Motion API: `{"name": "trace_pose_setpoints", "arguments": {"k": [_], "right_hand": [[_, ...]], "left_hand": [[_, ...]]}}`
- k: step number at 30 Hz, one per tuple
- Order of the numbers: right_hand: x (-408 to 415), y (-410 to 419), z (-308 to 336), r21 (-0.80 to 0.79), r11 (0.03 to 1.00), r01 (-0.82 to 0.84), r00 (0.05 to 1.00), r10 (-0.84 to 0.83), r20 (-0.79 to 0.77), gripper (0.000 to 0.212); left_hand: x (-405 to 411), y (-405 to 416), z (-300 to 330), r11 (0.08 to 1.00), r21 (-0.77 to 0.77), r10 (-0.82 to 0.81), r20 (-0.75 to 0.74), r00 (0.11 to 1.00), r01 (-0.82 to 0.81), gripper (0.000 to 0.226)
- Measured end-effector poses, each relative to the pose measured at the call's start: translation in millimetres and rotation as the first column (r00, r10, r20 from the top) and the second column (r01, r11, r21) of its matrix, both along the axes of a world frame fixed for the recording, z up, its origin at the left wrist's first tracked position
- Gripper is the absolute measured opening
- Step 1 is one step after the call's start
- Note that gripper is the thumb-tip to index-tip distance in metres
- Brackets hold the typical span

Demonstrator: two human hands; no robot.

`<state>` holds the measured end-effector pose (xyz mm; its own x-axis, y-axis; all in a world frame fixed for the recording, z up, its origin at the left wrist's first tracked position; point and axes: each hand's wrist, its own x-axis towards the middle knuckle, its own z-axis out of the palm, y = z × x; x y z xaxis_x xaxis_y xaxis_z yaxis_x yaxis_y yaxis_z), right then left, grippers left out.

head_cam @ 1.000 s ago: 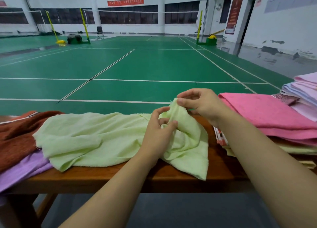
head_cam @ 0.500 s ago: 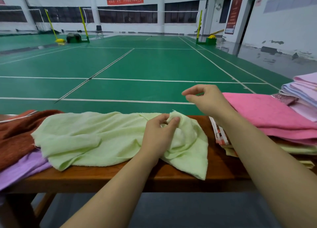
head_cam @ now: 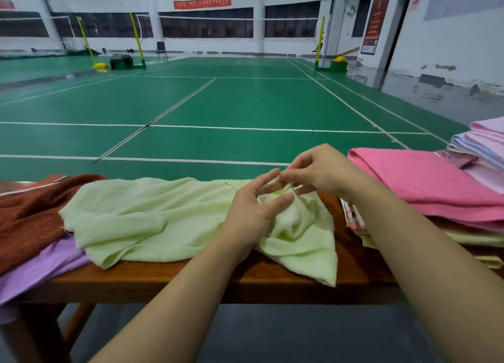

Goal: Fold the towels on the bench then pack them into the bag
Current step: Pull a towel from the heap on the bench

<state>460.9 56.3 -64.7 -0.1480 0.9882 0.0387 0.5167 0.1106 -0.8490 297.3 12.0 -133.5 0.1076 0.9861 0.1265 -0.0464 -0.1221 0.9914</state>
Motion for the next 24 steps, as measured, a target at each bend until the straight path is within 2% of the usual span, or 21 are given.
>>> {"name": "trace_pose_setpoints", "arguments": {"k": [2,5,6,7,9,11,15,18,21,24], "right_hand": [[7.6,1.1,5.0,0.051,0.993,0.102,0.992,-0.105,0.065,0.014],[19.7,1.5,9.0,0.174,0.964,0.201,0.925,-0.245,0.292,0.018],[22.3,1.3,9.1,0.199,0.954,0.222,0.916,-0.275,0.294,0.017],[24.4,2.1,8.5,0.195,0.950,0.244,0.931,-0.285,0.226,0.015],[27.7,3.1,7.5,0.121,0.952,0.281,0.960,-0.278,-0.041,0.012],[31.2,4.1,6.4,0.044,0.958,0.282,0.934,-0.264,-0.242,0.015],[35.7,6.8,3.7,-0.055,0.971,0.233,0.853,-0.231,-0.468,0.012],[42.1,7.6,10.2,-0.095,0.954,0.285,0.717,-0.278,-0.639,0.013],[48.7,10.3,13.0,-0.121,0.921,0.370,0.579,-0.331,-0.745,0.017],[47.4,12.4,11.9,-0.088,0.893,0.440,0.534,-0.339,-0.774,0.030]], "left_hand": [[-5.6,0.5,4.1,1.000,-0.018,-0.009,-0.072,0.997,0.007,0.067],[-15.4,-0.7,11.2,0.999,-0.031,0.011,-0.213,0.977,-0.018,0.070],[-17.8,-1.6,14.1,0.998,-0.049,0.023,-0.220,0.975,-0.034,0.069],[-20.3,-2.5,16.6,0.997,-0.060,0.042,-0.245,0.969,-0.058,0.066],[-24.0,-3.7,20.9,0.990,-0.036,0.116,-0.377,0.919,-0.139,0.057],[-26.8,-4.4,23.9,0.982,0.000,0.169,-0.468,0.867,-0.191,0.047],[-36.2,-5.1,29.2,0.983,0.011,0.158,-0.562,0.812,-0.183,0.020],[-49.7,-5.5,30.5,0.984,-0.034,0.126,-0.563,0.817,-0.176,0.020],[-58.8,-7.2,30.2,0.984,-0.108,0.064,-0.522,0.850,-0.140,0.018],[-61.3,-7.6,28.1,0.984,-0.123,0.057,-0.480,0.876,-0.132,0.022]]}}
